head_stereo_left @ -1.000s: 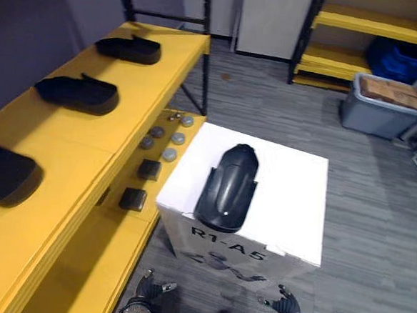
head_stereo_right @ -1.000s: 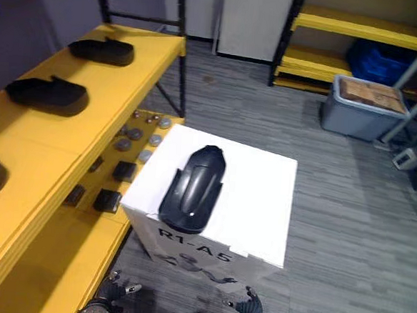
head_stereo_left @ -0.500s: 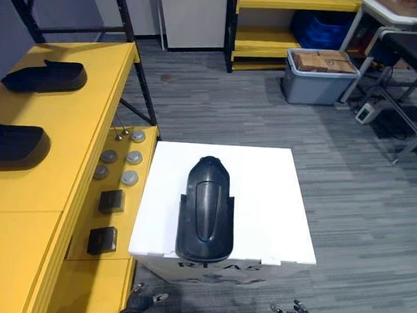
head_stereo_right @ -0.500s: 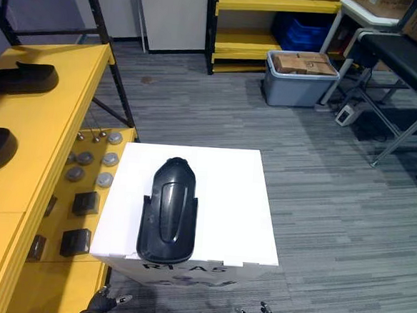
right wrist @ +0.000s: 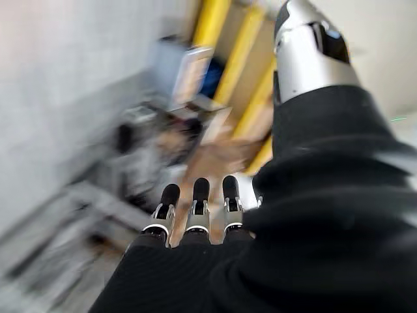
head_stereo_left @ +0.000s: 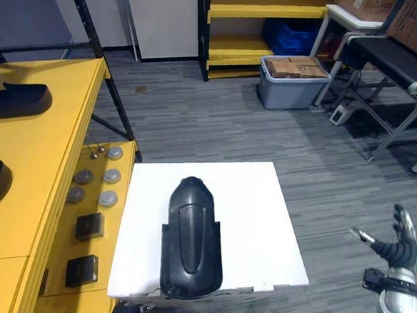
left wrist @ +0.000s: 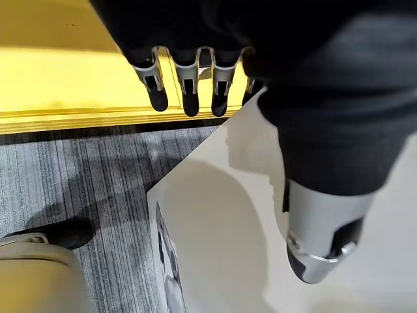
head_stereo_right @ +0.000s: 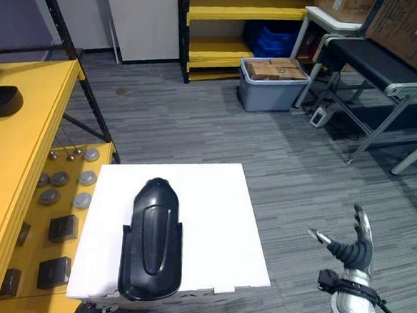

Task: Walk over and take plastic housings, then place them on the shelf

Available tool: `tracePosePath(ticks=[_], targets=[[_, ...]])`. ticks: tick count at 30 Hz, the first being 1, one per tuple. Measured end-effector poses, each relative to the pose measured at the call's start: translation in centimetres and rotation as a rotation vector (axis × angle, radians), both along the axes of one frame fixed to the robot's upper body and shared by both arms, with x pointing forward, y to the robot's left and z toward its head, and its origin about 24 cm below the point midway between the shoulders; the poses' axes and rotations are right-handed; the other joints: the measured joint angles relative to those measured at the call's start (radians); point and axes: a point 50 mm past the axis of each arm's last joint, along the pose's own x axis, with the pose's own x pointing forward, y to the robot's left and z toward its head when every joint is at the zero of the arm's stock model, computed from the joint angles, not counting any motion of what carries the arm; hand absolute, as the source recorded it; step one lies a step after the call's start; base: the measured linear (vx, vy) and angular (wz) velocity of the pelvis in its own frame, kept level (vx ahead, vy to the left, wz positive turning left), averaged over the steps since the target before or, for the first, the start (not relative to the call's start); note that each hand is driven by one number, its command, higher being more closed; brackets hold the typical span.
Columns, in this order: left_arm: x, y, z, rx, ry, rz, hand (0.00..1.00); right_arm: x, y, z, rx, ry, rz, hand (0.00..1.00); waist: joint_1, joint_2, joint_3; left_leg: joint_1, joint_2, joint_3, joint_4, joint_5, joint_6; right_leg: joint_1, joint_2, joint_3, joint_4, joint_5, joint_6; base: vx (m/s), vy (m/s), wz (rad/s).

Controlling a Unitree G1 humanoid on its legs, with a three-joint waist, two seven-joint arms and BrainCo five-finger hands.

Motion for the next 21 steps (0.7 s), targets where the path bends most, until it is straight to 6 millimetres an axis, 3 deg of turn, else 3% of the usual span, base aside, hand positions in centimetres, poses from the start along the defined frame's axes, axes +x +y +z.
tracePosePath(ticks=[3, 5, 6, 10, 15, 21], targets=[[0.1, -0.1, 0.0, -0.001, -0.003, -0.013, 0.0, 2.1, 4.8, 2.0, 0.001, -0.13, 0.228, 0.0, 0.008, -0.002, -0.004, 0.002, 0.0, -0.008, 0.0, 0.0, 0.0, 0.009, -0.001, -0.01, -0.005, 0.0, 0.0, -0.02, 0.012, 0.13], [0.4, -0.5, -0.1, -0.005, -0.006, -0.043, 0.0, 3.1, 7.7, 2.3, 0.018, -0.15, 0.355, 0.0, 0.017, -0.002, -0.006, 0.004, -0.004, -0.031, -0.002, 0.0, 0.0, 0.022, -0.005, -0.03, -0.013, 0.0, 0.0, -0.04, 0.035, 0.29], [0.6, -0.9, -0.1, -0.009, -0.013, -0.066, 0.0, 3.7, 10.0, 2.2, 0.043, -0.151, 0.449, 0.0, 0.036, -0.003, -0.008, 0.006, -0.006, -0.04, -0.005, 0.0, 0.0, 0.026, -0.008, -0.041, -0.022, 0.0, -0.001, -0.04, 0.042, 0.24], [1.2, -1.5, 0.0, -0.019, -0.028, -0.089, 0.0, 5.9, 13.9, 0.1, 0.115, -0.07, 0.539, 0.0, 0.069, -0.003, -0.009, 0.001, -0.01, -0.064, -0.006, 0.001, 0.001, 0.036, -0.012, -0.06, -0.028, 0.006, 0.007, -0.03, 0.045, 0.24], [1.7, -1.8, 0.0, -0.021, -0.036, -0.089, 0.0, 6.4, 16.4, -2.9, 0.079, 0.079, 0.538, 0.0, 0.082, -0.004, -0.009, -0.004, -0.023, -0.067, -0.007, 0.007, 0.01, 0.038, -0.024, -0.067, -0.029, 0.01, 0.01, -0.02, 0.041, 0.02], [2.2, -3.0, 0.0, -0.027, -0.046, -0.114, 0.0, 6.6, 17.5, -6.1, -0.028, 0.237, 0.457, 0.0, 0.083, -0.008, -0.005, -0.021, -0.032, -0.087, -0.008, 0.017, 0.018, 0.034, -0.033, -0.086, -0.037, 0.023, 0.011, -0.07, 0.042, 0.12]])
